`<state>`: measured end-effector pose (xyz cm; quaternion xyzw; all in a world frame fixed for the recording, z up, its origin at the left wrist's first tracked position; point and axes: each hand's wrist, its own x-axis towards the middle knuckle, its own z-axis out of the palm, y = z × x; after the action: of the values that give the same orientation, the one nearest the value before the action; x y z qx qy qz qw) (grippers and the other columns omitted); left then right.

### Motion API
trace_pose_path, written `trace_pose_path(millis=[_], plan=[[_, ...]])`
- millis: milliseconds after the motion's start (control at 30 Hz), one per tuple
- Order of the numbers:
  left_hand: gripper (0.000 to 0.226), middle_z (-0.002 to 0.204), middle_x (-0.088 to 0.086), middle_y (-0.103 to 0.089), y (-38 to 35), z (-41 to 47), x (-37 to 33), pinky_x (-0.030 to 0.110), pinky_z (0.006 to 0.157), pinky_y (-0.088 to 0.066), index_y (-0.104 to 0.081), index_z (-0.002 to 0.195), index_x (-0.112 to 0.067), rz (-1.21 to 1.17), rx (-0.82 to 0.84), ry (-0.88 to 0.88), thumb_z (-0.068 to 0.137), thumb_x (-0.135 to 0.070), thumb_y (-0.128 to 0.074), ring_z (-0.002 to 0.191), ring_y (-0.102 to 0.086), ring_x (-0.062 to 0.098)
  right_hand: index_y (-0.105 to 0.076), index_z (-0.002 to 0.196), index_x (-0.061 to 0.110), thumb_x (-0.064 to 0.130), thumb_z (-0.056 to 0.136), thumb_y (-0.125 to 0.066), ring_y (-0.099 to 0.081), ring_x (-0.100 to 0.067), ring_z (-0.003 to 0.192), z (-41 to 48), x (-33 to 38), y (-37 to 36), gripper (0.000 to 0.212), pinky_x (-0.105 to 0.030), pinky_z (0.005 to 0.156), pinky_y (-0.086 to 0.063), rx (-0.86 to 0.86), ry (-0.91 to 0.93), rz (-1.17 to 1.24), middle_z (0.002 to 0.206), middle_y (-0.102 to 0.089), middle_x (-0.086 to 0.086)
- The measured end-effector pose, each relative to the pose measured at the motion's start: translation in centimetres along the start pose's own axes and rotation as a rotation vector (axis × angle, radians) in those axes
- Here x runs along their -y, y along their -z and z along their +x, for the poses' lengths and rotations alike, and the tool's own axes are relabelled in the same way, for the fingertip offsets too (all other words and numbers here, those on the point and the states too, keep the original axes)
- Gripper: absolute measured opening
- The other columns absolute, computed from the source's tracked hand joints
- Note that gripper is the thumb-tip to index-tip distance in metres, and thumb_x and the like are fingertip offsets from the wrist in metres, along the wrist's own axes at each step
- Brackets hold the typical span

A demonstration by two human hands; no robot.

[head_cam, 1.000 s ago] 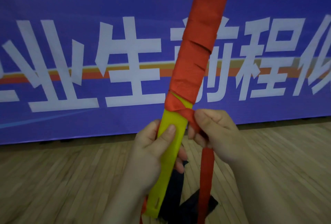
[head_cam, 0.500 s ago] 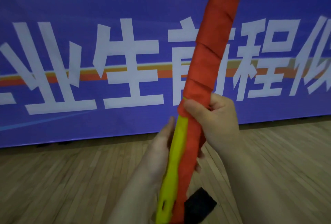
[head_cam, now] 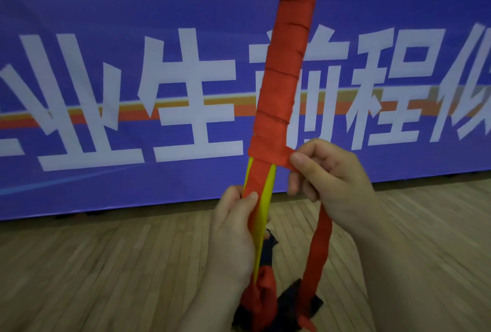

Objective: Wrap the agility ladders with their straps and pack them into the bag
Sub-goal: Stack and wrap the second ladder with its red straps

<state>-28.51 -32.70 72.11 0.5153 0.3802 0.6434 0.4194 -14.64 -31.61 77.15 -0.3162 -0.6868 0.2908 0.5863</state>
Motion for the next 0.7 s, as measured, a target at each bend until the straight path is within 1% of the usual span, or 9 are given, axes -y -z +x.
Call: trace_pose_path(millis=[67, 167, 233, 300, 367, 500, 600, 633, 700], plan=[[0.018, 0.049, 0.000, -0.043, 0.2, -0.1, -0.1, 0.020, 0.038, -0.038, -0.051, 0.070, -0.008, -0.151, 0.101, 0.074, 0.085, -0.019, -0.056, 0.040, -0.043, 0.012, -0.054, 0.074, 0.010, 0.032, 0.081, -0.054, -0.039, -0.008, 0.036, 0.2, -0.1, -0.1, 0.023, -0.017, 0.039, -0.033, 0.049, -0.041, 0.050, 0.049, -0.060, -0.005], [0.030, 0.046, 0.003, -0.037, 0.4, 0.1, -0.2, 0.019, 0.032, -0.025, -0.056, 0.066, -0.007, -0.436, 0.407, 0.228, 0.065, -0.036, -0.054, 0.030, -0.030, 0.010, -0.053, 0.072, 0.016, 0.029, 0.082, -0.069, -0.032, -0.006, 0.031, 0.7, -0.5, -0.3, 0.023, -0.015, 0.036, -0.027, 0.139, -0.059, 0.170, 0.038, -0.046, 0.001], [0.034, 0.044, 0.001, -0.034, 0.9, 0.6, 0.0, 0.017, 0.033, -0.022, -0.057, 0.064, -0.007, -0.508, 0.569, 0.276, 0.066, -0.040, -0.050, 0.029, -0.028, 0.008, -0.056, 0.073, 0.019, 0.031, 0.075, -0.068, -0.029, -0.005, 0.033, 1.2, -0.5, 0.0, 0.017, -0.015, 0.038, -0.026, 0.179, -0.080, 0.201, 0.038, -0.040, 0.005], [0.034, 0.045, -0.001, -0.034, 1.5, 1.0, -0.2, 0.015, 0.034, -0.026, -0.056, 0.067, -0.006, -0.557, 0.676, 0.309, 0.070, -0.039, -0.049, 0.030, -0.030, 0.007, -0.059, 0.086, 0.018, 0.031, 0.075, -0.069, -0.030, -0.006, 0.038, 1.4, -0.4, 0.1, 0.020, -0.019, 0.041, -0.026, 0.222, -0.135, 0.107, 0.044, -0.038, 0.004], [0.034, 0.047, -0.001, -0.037, 1.8, 1.3, -0.3, 0.014, 0.036, -0.029, -0.056, 0.071, -0.006, -0.608, 0.752, 0.312, 0.075, -0.039, -0.050, 0.031, -0.032, 0.006, -0.058, 0.096, 0.017, 0.025, 0.079, -0.063, -0.030, -0.006, 0.040, 1.4, -0.6, -0.6, 0.020, -0.019, 0.041, -0.026, 0.210, -0.128, 0.158, 0.048, -0.037, 0.003], [0.046, 0.046, 0.000, -0.036, 2.0, 1.9, -0.5, 0.016, 0.034, -0.025, -0.061, 0.071, -0.006, -0.529, 0.624, 0.229, 0.062, -0.051, -0.070, 0.030, -0.030, 0.007, -0.050, 0.085, 0.014, 0.017, 0.084, -0.052, -0.035, -0.005, 0.036, 0.4, -1.8, -1.4, 0.003, -0.015, 0.037, -0.028, 0.045, -0.040, 0.317, 0.045, -0.049, 0.003], [0.064, 0.046, 0.000, -0.034, 2.4, 2.2, -0.7, 0.020, 0.036, -0.016, -0.056, 0.069, -0.008, -0.430, 0.507, 0.226, 0.051, -0.065, -0.076, 0.029, -0.027, 0.007, -0.056, 0.072, 0.021, 0.030, 0.087, -0.053, -0.044, -0.008, 0.040, -0.4, -2.3, -0.9, 0.017, -0.017, 0.040, -0.033, 0.104, -0.012, 0.254, 0.062, -0.063, 0.000], [0.063, 0.046, -0.001, -0.032, 2.5, 2.1, -0.7, 0.020, 0.036, -0.015, -0.052, 0.070, -0.009, -0.385, 0.491, 0.218, 0.048, -0.061, -0.081, 0.030, -0.026, 0.006, -0.059, 0.069, 0.025, 0.036, 0.084, -0.053, -0.050, -0.008, 0.045, -0.3, -2.3, -0.6, 0.020, -0.019, 0.044, -0.037, 0.117, -0.012, 0.215, 0.065, -0.063, 0.003], [0.049, 0.046, -0.003, -0.028, 2.4, 1.7, -0.4, 0.016, 0.036, -0.015, -0.046, 0.068, -0.012, -0.386, 0.514, 0.233, 0.051, -0.036, -0.085, 0.030, -0.025, 0.005, -0.062, 0.065, 0.027, 0.034, 0.082, -0.057, -0.054, -0.006, 0.058, 0.1, -2.4, -0.4, 0.019, -0.018, 0.053, -0.042, 0.142, -0.005, 0.161, 0.068, -0.060, 0.007]])
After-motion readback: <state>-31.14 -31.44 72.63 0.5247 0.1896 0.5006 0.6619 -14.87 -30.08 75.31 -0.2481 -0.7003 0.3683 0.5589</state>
